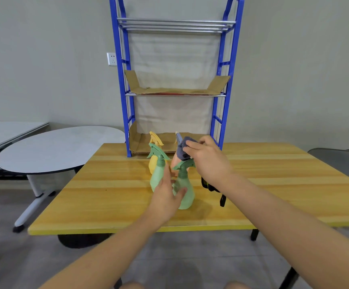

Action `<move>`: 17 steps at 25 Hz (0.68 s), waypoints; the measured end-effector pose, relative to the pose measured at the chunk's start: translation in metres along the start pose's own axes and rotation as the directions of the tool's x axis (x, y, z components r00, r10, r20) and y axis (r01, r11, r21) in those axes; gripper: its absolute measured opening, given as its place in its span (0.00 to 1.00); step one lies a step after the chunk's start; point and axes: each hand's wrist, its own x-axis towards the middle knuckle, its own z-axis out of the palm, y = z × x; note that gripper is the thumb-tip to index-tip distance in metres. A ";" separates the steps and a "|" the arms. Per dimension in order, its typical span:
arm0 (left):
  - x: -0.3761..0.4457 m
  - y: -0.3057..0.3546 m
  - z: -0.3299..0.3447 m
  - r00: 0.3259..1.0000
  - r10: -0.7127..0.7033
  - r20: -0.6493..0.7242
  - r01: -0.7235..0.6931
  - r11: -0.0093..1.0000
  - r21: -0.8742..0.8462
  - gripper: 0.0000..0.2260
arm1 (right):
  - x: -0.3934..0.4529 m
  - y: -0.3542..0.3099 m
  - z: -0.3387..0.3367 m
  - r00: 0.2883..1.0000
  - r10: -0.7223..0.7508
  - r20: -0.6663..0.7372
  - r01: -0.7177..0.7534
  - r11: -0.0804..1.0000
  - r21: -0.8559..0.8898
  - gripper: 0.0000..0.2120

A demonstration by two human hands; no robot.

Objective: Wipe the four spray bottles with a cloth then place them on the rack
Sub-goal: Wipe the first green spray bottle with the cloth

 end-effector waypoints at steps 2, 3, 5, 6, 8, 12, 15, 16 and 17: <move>-0.003 -0.009 0.011 0.997 -0.063 -0.041 0.059 0.995 -0.078 0.41 | 0.000 -0.013 0.002 0.998 -0.027 0.050 0.027 1.000 0.001 0.18; 0.000 -0.015 0.015 0.996 -0.075 -0.040 0.072 0.995 -0.070 0.39 | -0.003 -0.018 0.002 0.997 -0.065 0.044 0.066 0.998 -0.006 0.17; 0.007 -0.023 0.021 0.998 -0.060 -0.022 0.060 0.998 0.001 0.34 | -0.009 -0.019 0.006 0.993 -0.115 0.011 0.115 0.993 -0.005 0.15; 0.010 -0.027 0.023 0.999 -0.045 -0.014 0.046 0.997 0.058 0.33 | -0.010 -0.014 0.008 0.995 -0.103 0.006 0.103 0.995 -0.015 0.14; 0.016 -0.031 0.025 1.000 -0.024 -0.008 0.025 0.987 0.159 0.31 | -0.010 0.001 0.012 0.999 -0.036 0.021 0.037 0.997 -0.065 0.15; 0.019 -0.032 0.025 1.000 0.007 0.002 -0.007 0.983 0.185 0.31 | -0.021 0.035 0.020 0.998 0.055 -0.038 -0.059 0.992 -0.109 0.17; 0.017 -0.032 0.025 1.000 -0.004 0.012 0.002 0.989 0.151 0.32 | -0.044 0.051 0.036 0.981 0.123 -0.151 -0.118 0.992 0.037 0.19; 0.016 -0.033 0.024 0.999 -0.012 0.031 0.007 0.989 0.148 0.33 | -0.053 0.054 0.041 0.979 0.138 -0.150 -0.131 0.990 0.058 0.20; 0.016 -0.035 0.023 0.998 -0.019 0.063 0.010 0.989 0.146 0.35 | -0.062 0.055 0.047 0.980 0.152 -0.129 -0.144 0.987 0.071 0.21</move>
